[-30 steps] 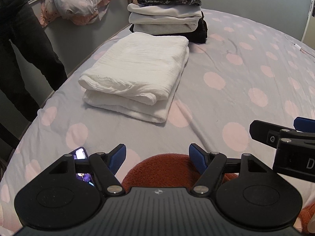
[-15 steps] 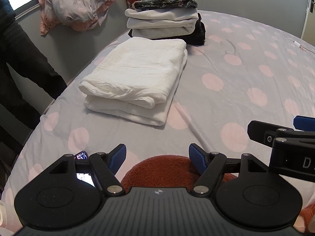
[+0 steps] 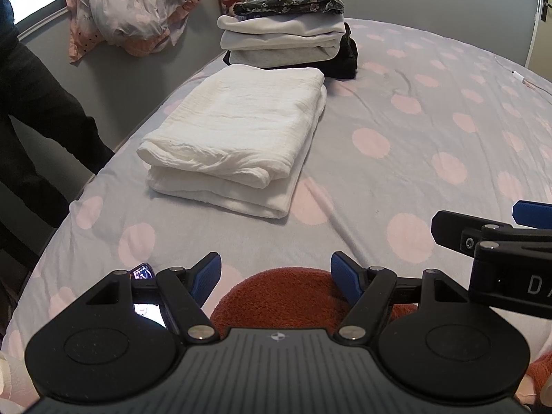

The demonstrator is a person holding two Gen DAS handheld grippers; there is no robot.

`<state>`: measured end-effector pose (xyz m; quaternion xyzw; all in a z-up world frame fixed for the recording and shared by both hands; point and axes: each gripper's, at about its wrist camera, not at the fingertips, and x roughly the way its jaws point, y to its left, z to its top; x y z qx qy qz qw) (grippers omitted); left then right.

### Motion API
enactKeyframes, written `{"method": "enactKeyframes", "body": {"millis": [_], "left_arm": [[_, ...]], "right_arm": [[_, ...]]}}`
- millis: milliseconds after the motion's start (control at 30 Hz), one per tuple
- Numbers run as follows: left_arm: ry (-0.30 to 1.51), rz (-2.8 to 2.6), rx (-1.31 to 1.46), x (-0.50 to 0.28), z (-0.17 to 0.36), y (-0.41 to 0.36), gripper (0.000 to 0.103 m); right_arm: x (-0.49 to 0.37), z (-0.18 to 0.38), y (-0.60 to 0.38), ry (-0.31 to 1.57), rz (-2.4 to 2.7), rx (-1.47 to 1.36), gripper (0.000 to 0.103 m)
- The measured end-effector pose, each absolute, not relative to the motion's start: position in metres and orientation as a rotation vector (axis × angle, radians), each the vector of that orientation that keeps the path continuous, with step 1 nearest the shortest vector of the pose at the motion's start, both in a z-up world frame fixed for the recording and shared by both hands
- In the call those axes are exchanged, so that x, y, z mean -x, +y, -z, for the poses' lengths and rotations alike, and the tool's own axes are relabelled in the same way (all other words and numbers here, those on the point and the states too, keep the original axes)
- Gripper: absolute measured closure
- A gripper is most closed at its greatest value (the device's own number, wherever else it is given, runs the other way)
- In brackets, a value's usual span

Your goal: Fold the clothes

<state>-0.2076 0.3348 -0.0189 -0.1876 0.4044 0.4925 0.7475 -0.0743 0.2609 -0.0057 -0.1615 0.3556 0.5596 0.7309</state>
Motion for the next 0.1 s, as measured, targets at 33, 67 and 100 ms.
{"method": "enactKeyframes", "body": {"millis": [33, 67, 100], "left_arm": [[0.885, -1.076, 0.411, 0.2072, 0.0191, 0.3345, 0.02], [0.885, -1.076, 0.412, 0.2069, 0.0192, 0.3343, 0.02], [0.885, -1.075, 0.413, 0.2067, 0.0192, 0.3339, 0.02]], "right_arm": [[0.0742, 0.0059, 0.2609, 0.783, -1.231, 0.357, 0.009], [0.0738, 0.006, 0.2609, 0.784, -1.23, 0.356, 0.009], [0.0733, 0.0062, 0.2608, 0.785, -1.23, 0.355, 0.009]]}}
